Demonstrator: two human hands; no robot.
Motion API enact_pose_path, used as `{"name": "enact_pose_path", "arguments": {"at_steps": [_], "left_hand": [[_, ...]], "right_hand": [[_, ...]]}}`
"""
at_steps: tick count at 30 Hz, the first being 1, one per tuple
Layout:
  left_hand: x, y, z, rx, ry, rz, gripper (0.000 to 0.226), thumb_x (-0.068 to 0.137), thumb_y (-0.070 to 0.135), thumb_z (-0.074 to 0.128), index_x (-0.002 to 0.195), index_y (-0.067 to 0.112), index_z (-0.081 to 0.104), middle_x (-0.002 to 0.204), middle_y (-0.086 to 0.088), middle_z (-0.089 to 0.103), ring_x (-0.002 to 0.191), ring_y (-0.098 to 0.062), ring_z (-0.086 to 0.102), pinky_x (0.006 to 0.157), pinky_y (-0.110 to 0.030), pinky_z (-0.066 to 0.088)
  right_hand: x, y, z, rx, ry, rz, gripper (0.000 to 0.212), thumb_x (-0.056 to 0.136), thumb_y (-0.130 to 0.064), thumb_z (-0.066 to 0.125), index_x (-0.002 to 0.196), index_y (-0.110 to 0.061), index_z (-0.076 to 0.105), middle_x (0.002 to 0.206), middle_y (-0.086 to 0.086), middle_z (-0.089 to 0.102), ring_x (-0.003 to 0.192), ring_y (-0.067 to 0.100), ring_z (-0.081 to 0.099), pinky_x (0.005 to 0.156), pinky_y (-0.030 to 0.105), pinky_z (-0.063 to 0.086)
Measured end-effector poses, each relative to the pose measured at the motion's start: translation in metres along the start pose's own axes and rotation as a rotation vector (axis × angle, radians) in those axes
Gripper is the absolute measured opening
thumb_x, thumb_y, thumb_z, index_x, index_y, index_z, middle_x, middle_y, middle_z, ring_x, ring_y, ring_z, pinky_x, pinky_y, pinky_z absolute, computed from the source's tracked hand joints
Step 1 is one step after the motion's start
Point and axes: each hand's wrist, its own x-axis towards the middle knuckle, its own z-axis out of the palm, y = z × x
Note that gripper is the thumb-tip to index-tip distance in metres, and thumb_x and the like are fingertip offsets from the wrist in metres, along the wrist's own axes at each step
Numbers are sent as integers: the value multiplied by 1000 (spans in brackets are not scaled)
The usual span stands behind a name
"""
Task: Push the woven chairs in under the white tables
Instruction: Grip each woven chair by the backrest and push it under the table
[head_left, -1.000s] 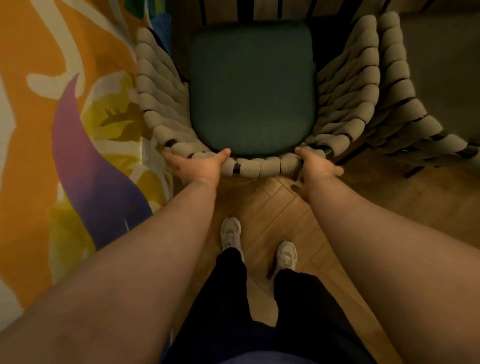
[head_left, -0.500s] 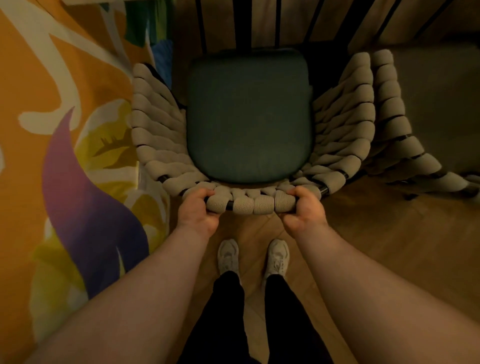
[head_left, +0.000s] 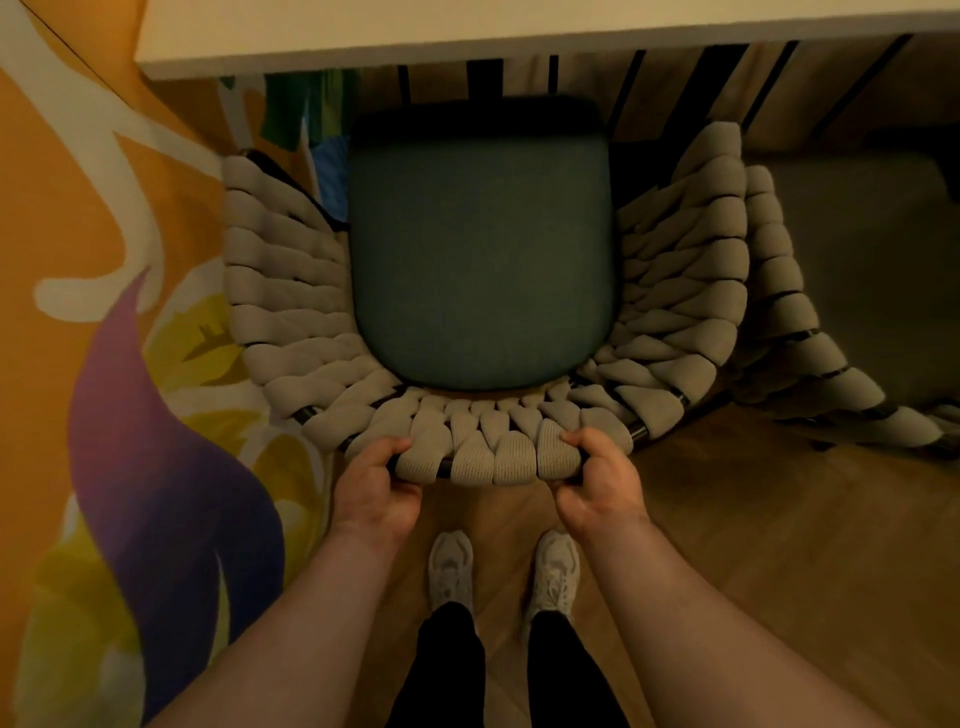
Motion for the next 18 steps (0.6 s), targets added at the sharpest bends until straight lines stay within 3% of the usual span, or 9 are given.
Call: {"name": "enact_pose_path", "arguments": {"at_steps": [3, 5, 8, 12, 18], "left_hand": [[12, 2, 11, 15, -1, 2, 53, 94, -11, 55, 145, 2, 60, 135, -23, 69, 117, -37, 70, 81, -44, 66], [20, 3, 15, 25, -9, -4, 53, 94, -11, 57, 145, 2, 60, 134, -24, 69, 114, -37, 71, 78, -45, 66], [27, 10, 21, 69, -30, -19, 50, 95, -9, 59, 144, 2, 60, 133, -24, 69, 118, -37, 70, 87, -47, 64], [30, 23, 36, 109, -55, -56, 49, 98, -6, 59, 146, 5, 57, 136, -24, 68, 125, -39, 67, 108, -54, 54], [29, 40, 71, 269, -5, 65, 37, 96, 3, 73, 130, 12, 64, 130, -20, 70, 117, -34, 70, 104, -55, 57]], "right_hand": [[11, -1, 10, 1, 0, -11, 36, 95, 12, 57, 125, -3, 68, 119, 25, 76, 103, 43, 77, 74, 52, 66], [17, -2, 14, -1, -11, -16, 35, 94, 11, 59, 124, -6, 68, 117, 24, 77, 102, 42, 77, 73, 51, 67], [21, -9, 21, -27, -24, -18, 33, 95, 10, 60, 123, -6, 67, 117, 23, 76, 104, 41, 76, 83, 54, 64], [22, -20, 41, -101, -35, 0, 24, 96, 8, 60, 114, -7, 66, 119, 23, 72, 106, 40, 74, 84, 53, 63], [27, -37, 71, -192, 0, -81, 33, 95, 4, 68, 121, -15, 61, 122, 18, 71, 106, 38, 74, 90, 58, 63]]}}
